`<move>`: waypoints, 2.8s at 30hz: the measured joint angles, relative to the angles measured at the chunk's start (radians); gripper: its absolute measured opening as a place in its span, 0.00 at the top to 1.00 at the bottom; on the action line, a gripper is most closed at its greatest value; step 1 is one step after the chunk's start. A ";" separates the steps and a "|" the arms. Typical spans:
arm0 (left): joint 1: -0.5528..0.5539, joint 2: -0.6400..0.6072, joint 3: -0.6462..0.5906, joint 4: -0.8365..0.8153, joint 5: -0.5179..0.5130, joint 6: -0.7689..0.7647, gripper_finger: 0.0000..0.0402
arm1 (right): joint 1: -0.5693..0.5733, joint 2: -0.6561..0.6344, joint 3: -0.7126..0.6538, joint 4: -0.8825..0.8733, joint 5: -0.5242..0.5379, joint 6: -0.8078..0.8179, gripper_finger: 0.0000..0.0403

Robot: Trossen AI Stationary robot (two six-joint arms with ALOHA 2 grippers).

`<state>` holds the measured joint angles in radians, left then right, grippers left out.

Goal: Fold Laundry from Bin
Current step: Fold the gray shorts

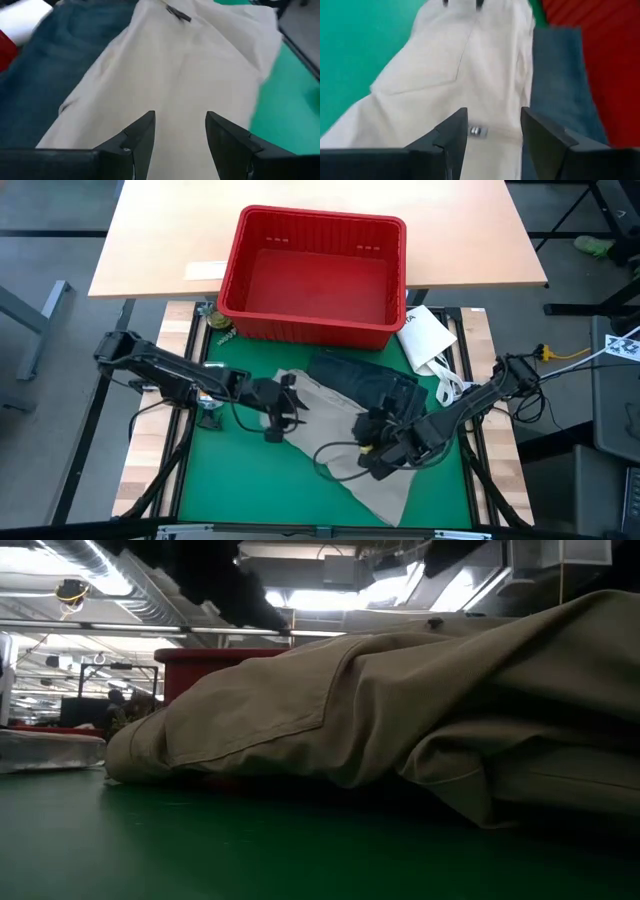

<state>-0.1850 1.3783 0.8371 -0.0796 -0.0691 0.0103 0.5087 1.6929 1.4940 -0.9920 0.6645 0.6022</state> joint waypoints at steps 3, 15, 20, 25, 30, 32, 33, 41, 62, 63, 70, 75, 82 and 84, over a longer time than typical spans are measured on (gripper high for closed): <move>-0.012 0.053 0.000 0.101 -0.079 0.021 0.58 | -0.001 0.033 0.000 0.027 0.037 -0.048 0.54; 0.086 0.167 0.001 0.143 -0.152 0.026 0.58 | -0.062 0.190 0.000 -0.156 0.051 0.023 0.54; 0.123 0.195 0.001 0.125 -0.145 0.025 0.58 | -0.104 0.227 0.000 -0.185 0.021 0.022 0.54; 0.138 0.184 0.001 0.107 -0.148 0.026 0.58 | -0.125 0.228 0.000 -0.188 -0.002 0.022 0.54; 0.137 0.128 0.001 0.092 -0.151 0.026 0.58 | -0.112 0.187 0.008 -0.206 -0.027 0.021 0.54; 0.136 0.095 0.000 0.081 -0.153 0.026 0.58 | -0.101 0.174 0.032 -0.226 -0.037 0.021 0.54; 0.136 0.078 0.000 0.079 -0.154 0.026 0.58 | -0.093 0.170 0.048 -0.231 -0.040 0.021 0.54; 0.136 0.004 0.000 -0.063 -0.169 0.025 0.58 | 0.011 0.161 0.108 -0.267 -0.111 0.052 0.54; 0.164 0.090 0.000 -0.194 -0.370 0.017 0.58 | 0.166 0.197 -0.073 -0.507 -0.217 0.579 0.54; 0.169 0.095 0.000 -0.191 -0.370 0.017 0.58 | 0.166 0.196 -0.095 -0.496 -0.226 0.591 0.54; 0.196 0.114 0.002 -0.187 -0.367 0.017 0.58 | 0.164 0.196 -0.159 -0.506 -0.261 0.635 0.54; 0.197 0.114 0.002 -0.194 -0.371 0.018 0.58 | 0.165 0.196 -0.110 -0.552 -0.289 0.631 0.54; 0.197 0.114 0.002 -0.200 -0.393 0.019 0.58 | 0.166 0.196 -0.008 -0.581 -0.302 0.599 0.54; 0.198 0.114 0.001 -0.200 -0.395 0.019 0.58 | 0.166 0.196 0.015 -0.580 -0.302 0.582 0.54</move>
<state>0.0132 1.4925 0.8383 -0.2794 -0.4640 0.0288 0.6746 1.8889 1.5094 -1.5724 0.3626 1.1838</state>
